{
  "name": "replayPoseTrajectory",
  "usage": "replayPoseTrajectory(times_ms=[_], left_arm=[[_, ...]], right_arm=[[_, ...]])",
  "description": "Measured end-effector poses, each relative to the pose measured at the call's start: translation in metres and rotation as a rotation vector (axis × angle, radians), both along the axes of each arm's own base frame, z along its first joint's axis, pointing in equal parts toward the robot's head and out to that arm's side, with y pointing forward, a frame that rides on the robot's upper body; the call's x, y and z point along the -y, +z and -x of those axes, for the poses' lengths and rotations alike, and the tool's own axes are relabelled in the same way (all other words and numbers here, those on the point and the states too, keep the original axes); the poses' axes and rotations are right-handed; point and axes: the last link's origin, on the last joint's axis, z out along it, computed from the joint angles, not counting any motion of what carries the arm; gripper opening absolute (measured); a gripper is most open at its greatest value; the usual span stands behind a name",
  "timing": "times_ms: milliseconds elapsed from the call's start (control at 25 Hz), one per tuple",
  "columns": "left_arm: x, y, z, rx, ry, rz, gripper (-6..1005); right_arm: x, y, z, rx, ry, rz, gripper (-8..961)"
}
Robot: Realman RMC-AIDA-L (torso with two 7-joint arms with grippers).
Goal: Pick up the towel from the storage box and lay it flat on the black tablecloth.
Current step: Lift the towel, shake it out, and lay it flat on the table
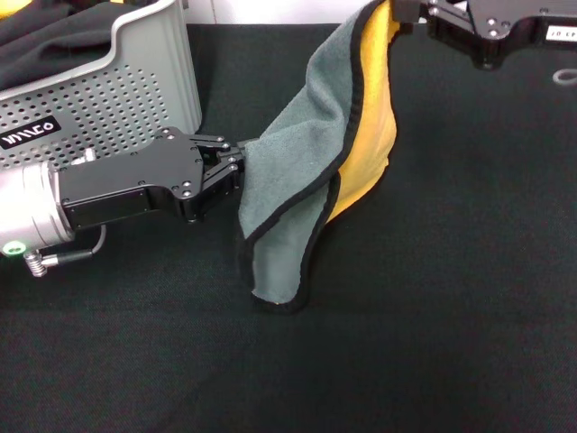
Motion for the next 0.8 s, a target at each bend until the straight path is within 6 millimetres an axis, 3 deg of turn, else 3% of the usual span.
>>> replayPoseTrajectory(times_ms=[280,560,800], left_arm=[[-0.001,-0.002,0.001,-0.009,0.007,0.001,73],[0.0,-0.002,0.006,-0.007,0.041,-0.01,77],[0.003,-0.004,0.008,-0.006,0.051,0.001,189]], right_arm=[[-0.004,-0.003,0.012,0.011,0.027,-0.015,5],[0.003,0.011,0.037,0.006,0.111,-0.068,6],[0.006,0.02,0.052,0.031,0.14,-0.12,6]])
